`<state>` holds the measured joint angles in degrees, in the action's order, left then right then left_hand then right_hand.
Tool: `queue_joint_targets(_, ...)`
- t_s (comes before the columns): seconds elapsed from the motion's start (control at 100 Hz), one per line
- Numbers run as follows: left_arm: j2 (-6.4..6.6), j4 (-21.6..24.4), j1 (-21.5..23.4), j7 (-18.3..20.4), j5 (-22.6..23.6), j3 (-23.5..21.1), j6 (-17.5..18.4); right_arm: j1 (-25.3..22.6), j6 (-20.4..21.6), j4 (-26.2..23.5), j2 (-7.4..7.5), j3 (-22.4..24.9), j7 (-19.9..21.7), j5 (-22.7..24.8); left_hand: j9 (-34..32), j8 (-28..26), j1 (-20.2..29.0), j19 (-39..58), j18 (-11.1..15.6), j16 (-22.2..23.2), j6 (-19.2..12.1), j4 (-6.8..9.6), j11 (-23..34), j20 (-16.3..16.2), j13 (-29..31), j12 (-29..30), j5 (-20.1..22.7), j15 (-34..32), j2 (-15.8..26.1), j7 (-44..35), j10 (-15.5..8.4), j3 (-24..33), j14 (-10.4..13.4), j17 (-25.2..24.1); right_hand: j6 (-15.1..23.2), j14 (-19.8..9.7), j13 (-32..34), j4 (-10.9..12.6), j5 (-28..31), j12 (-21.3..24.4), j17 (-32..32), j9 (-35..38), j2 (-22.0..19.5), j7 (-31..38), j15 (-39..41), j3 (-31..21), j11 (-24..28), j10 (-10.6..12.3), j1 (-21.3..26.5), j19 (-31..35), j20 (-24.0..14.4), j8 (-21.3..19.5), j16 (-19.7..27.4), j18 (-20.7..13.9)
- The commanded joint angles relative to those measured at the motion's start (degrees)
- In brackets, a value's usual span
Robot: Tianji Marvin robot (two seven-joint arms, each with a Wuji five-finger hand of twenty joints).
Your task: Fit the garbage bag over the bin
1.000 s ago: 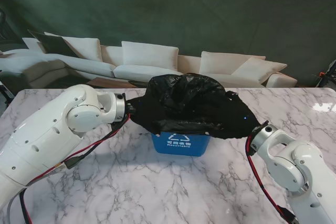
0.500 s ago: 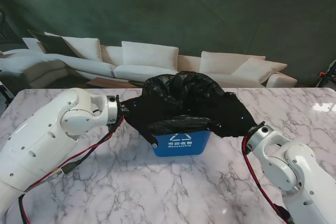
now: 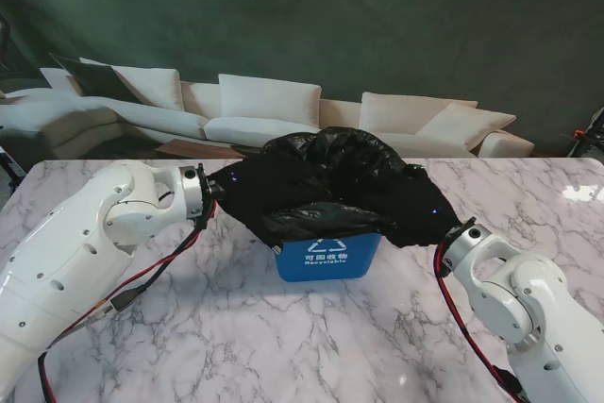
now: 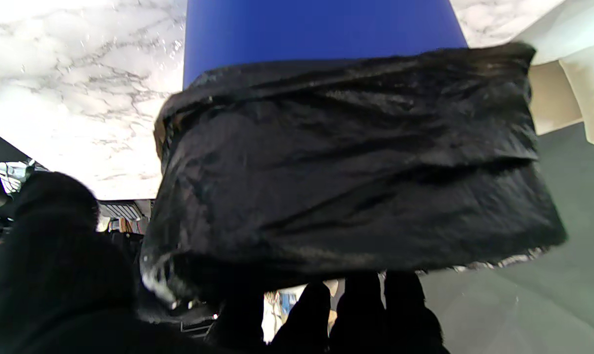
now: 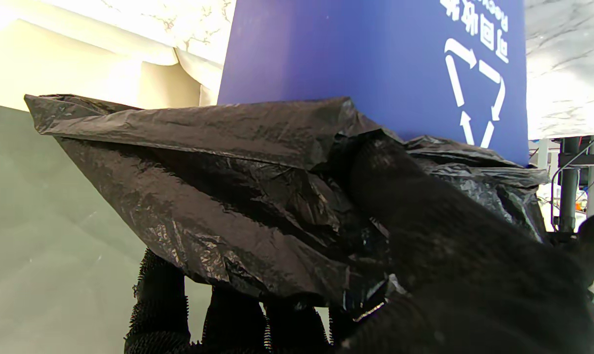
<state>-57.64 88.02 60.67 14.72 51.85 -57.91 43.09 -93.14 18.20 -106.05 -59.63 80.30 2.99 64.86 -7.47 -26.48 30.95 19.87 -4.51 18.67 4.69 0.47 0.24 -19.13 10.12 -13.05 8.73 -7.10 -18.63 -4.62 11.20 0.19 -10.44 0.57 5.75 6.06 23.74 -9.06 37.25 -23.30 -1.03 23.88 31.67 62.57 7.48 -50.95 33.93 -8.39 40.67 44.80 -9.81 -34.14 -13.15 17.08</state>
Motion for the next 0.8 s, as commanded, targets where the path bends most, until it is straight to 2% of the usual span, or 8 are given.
queue_joint_targets(0.0,-0.09,1.63,0.87,0.86,0.46,-1.16,0.21,-0.75,-0.63,-0.29,0.10,0.04,0.54,0.56,0.88,-1.91,-1.76,1.16,1.18,0.78,1.59,-1.02,0.45,-0.63,0.65,-1.00,-2.03,-0.98,-1.32,-0.66,1.62,-1.20,-0.23,-0.27,-0.21,2.35,2.89,-0.31,2.40,-0.70,1.32,0.41,1.82,2.31,3.44,-3.08,0.88,-0.53,2.36,0.28,0.94,0.18,-1.22,1.56)
queue_joint_targets(0.07,-0.12,2.84,2.07,0.58,0.34,-3.00,0.62,-0.88,-1.00,-0.57,0.09,-0.02,0.71,0.62,1.54,-1.35,-1.88,1.74,1.14,0.92,1.09,-1.03,-0.29,-0.70,0.87,-0.67,-2.02,-0.76,-1.16,2.01,1.07,-1.18,-0.26,-0.38,-0.29,2.45,2.79,-0.34,2.46,-0.74,1.33,0.41,1.94,2.26,3.41,-3.37,0.73,-0.71,2.34,0.27,0.98,0.21,-1.26,1.65)
queue_joint_targets(0.21,0.01,6.35,5.10,-0.36,2.68,-8.34,3.03,-1.27,-2.71,-1.36,0.07,-0.37,1.23,1.20,0.42,9.84,-1.57,3.38,0.62,1.16,-0.73,-1.04,-0.40,-1.07,3.31,1.75,-1.23,-1.15,-1.31,6.13,0.17,-1.16,-0.10,1.39,-0.37,2.46,2.67,-0.47,2.34,-0.73,1.18,0.38,1.71,2.17,3.29,-3.33,0.45,-0.77,2.33,0.38,0.96,0.19,-1.27,1.73)
queue_joint_targets(0.29,-0.29,6.88,6.34,-0.49,-0.15,-10.66,1.62,-1.39,-2.93,-1.66,0.09,-0.42,1.67,1.40,-1.37,11.78,0.20,4.88,0.21,1.29,-0.47,-0.81,-0.45,-1.65,5.28,2.31,-1.09,-1.56,0.78,5.91,0.43,-0.73,-0.13,2.54,-0.14,2.56,2.63,-0.47,2.24,-0.68,1.23,0.44,1.60,2.12,3.20,-3.28,0.27,-0.66,2.32,0.45,0.92,0.11,-1.25,1.86)
queue_joint_targets(0.41,-0.77,6.82,6.42,1.49,-7.31,-12.81,-6.34,-1.47,-3.11,-1.92,0.07,-0.47,1.94,1.13,-8.83,8.73,9.18,7.87,-1.15,1.71,1.57,-0.22,1.05,-2.47,9.77,1.81,1.77,-2.40,11.41,2.94,0.18,-1.05,-0.64,4.61,-0.13,2.51,2.63,-0.46,2.20,-0.59,1.26,0.49,1.54,2.06,3.06,-3.21,0.05,-0.92,2.43,0.48,0.91,-0.01,-1.20,1.90)
queue_joint_targets(0.51,-1.30,5.62,4.56,3.84,-13.79,-12.38,-14.66,-1.49,-3.43,-2.16,0.05,-0.58,2.20,1.02,-14.03,6.79,12.72,9.30,-2.26,2.28,3.00,-0.49,2.97,-2.94,12.66,0.47,5.89,-2.99,18.23,0.70,-0.26,-1.41,-0.96,5.66,-0.23,2.62,2.61,-0.44,2.07,-0.54,1.27,0.57,1.45,1.99,2.95,-3.10,-0.07,-0.90,2.56,0.47,0.91,-0.10,-1.15,1.92)
queue_joint_targets(0.56,-1.58,4.47,2.97,4.98,-16.79,-11.50,-18.50,-1.51,-3.72,-2.36,0.05,-0.69,2.49,0.96,-15.93,5.98,13.16,9.70,-2.63,2.52,3.89,-0.55,3.69,-3.13,13.66,0.01,8.04,-3.27,19.28,-0.53,-0.02,-1.41,-1.09,6.02,-0.51,2.67,2.57,-0.46,2.03,-0.51,1.27,0.61,1.42,1.97,2.88,-3.01,-0.13,-1.03,2.60,0.47,0.91,-0.14,-1.12,1.89)
queue_joint_targets(0.79,-2.53,-3.78,-4.28,9.02,-22.83,-3.86,-32.62,-1.68,-8.27,-3.63,-0.04,-2.07,4.35,1.45,-17.08,4.86,14.04,11.19,-3.15,3.23,6.90,-0.84,3.09,-3.89,15.83,-0.16,8.82,-3.62,20.27,-0.61,1.99,-1.85,-1.54,7.46,-1.05,3.00,3.04,-0.49,2.47,-0.31,1.10,1.18,1.88,1.71,2.87,-2.87,-0.37,-1.38,3.20,0.56,0.85,-0.21,-1.11,2.26)
